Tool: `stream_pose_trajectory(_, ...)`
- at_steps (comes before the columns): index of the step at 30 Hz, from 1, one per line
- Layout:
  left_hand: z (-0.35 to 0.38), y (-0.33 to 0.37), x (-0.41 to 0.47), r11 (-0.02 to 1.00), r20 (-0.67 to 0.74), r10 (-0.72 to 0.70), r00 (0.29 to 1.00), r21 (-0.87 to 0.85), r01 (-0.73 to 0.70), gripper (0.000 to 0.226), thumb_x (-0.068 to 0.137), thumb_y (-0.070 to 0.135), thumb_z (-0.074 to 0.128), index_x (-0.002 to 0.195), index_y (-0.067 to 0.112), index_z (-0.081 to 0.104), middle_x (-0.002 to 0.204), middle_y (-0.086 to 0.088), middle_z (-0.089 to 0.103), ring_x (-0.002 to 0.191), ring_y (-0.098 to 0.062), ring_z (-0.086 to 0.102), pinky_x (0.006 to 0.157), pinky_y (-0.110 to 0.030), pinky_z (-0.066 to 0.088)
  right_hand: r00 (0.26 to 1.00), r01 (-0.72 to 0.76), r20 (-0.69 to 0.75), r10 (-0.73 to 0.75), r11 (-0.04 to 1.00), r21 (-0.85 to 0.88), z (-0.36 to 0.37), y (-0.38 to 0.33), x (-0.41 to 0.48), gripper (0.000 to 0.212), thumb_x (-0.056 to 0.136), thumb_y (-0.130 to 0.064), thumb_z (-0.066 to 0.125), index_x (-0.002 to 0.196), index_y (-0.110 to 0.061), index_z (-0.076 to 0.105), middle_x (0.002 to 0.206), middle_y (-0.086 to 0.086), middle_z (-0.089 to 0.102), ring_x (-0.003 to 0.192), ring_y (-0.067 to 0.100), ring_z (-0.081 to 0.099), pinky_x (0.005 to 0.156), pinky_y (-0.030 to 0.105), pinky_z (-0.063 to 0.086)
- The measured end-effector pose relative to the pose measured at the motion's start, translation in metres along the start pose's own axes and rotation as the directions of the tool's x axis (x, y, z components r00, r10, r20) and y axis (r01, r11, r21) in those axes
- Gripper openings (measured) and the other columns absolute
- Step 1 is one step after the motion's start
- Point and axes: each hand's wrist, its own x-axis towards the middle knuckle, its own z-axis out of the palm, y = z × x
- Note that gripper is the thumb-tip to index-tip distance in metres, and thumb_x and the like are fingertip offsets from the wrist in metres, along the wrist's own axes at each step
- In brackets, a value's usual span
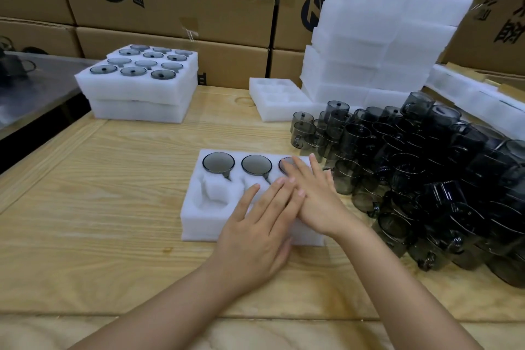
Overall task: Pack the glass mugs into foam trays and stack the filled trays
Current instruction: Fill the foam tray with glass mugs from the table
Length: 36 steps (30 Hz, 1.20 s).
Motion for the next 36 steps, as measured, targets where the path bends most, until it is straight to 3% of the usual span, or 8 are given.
stream_pose_trajectory(2,0.0,0.0,-0.002,1.0,-0.013,0.005,1.0,0.007,-0.004,0.06,0.083,0.03,0.051,0.139,0.008,0.047,0.146,-0.012,0.043,0.136,-0.025,0.041,0.106,-0.048,0.03,0.981,0.037,-0.195,0.006,0.976,0.217,-0.014,0.005,-0.005,0.042,0.102,-0.025,0.031,0.143,-0.015,0.035,0.152,0.005,0.029,0.144,0.019,0.011,0.117,0.036,0.003)
stream_pose_trajectory(5,-0.002,-0.004,0.001,0.998,-0.137,-0.035,0.99,-0.061,0.027,0.051,0.087,0.029,0.048,0.13,0.005,0.057,0.133,-0.009,0.058,0.127,-0.024,0.053,0.105,-0.055,0.028,0.832,-0.174,-0.537,0.143,0.985,-0.007,-0.045,0.035,-0.015,0.039,0.095,-0.021,0.049,0.13,-0.004,0.052,0.133,0.017,0.051,0.125,0.032,0.04,0.106,0.038,0.026)
stream_pose_trajectory(9,-0.015,-0.04,0.009,0.927,-0.353,-0.348,0.868,-0.268,0.263,0.039,0.09,0.025,0.042,0.113,0.003,0.065,0.109,-0.005,0.069,0.106,-0.021,0.062,0.109,-0.054,0.022,0.691,-0.703,-0.488,0.533,0.651,-0.285,-0.072,0.07,-0.034,0.044,0.094,-0.038,0.047,0.124,-0.006,0.053,0.135,0.023,0.037,0.124,0.041,0.027,0.107,0.05,0.022)
stream_pose_trajectory(14,-0.018,-0.113,0.003,0.375,-0.106,-0.876,0.47,-0.762,0.527,0.034,0.092,0.036,0.034,0.1,0.02,0.062,0.091,0.009,0.068,0.086,-0.003,0.06,0.085,-0.018,0.042,0.675,-0.731,-0.372,0.637,0.509,-0.453,-0.072,0.083,-0.03,0.028,0.091,-0.031,0.055,0.112,-0.014,0.06,0.135,0.02,0.033,0.128,0.041,0.023,0.111,0.052,0.018)
stream_pose_trajectory(19,0.018,-0.145,-0.018,0.036,0.182,-0.95,0.255,-0.744,0.667,0.02,0.097,0.024,0.041,0.098,0.019,0.061,0.102,-0.006,0.07,0.092,-0.014,0.06,0.076,-0.022,0.042,0.693,-0.717,-0.42,0.586,0.494,-0.493,-0.072,0.085,-0.027,0.015,0.085,-0.022,0.062,0.099,-0.022,0.065,0.132,0.013,0.041,0.128,0.035,0.027,0.111,0.055,0.014)
stream_pose_trajectory(27,0.028,-0.136,-0.01,-0.041,0.48,-0.632,0.608,-0.805,0.592,0.027,0.096,0.028,0.054,0.122,0.032,0.055,0.13,0.002,0.058,0.118,-0.014,0.056,0.096,-0.032,0.045,0.837,-0.448,-0.446,0.317,0.865,-0.227,-0.095,0.047,-0.038,0.012,0.09,-0.029,0.059,0.085,-0.023,0.068,0.146,0.0,0.041,0.138,0.024,0.028,0.11,0.048,0.019)
stream_pose_trajectory(32,0.024,-0.137,-0.011,-0.086,0.518,-0.577,0.632,-0.807,0.584,0.048,0.083,0.024,0.067,0.128,0.03,0.051,0.139,-0.006,0.049,0.13,-0.018,0.047,0.107,-0.04,0.039,0.915,-0.051,-0.357,0.186,0.934,0.355,-0.084,-0.019,-0.038,0.019,0.072,-0.04,0.067,0.064,-0.024,0.062,0.099,-0.003,0.066,0.083,0.017,0.06,0.075,0.034,0.048)
stream_pose_trajectory(36,0.026,-0.138,-0.01,-0.097,0.494,-0.613,0.616,-0.821,0.562,0.036,0.093,0.019,0.06,0.128,0.026,0.054,0.134,-0.004,0.054,0.125,-0.018,0.052,0.099,-0.035,0.045,0.955,0.014,-0.258,0.147,0.845,0.535,-0.06,-0.048,-0.021,0.034,0.059,-0.047,0.076,0.077,-0.027,0.054,0.088,-0.007,0.068,0.084,0.014,0.064,0.077,0.036,0.053)
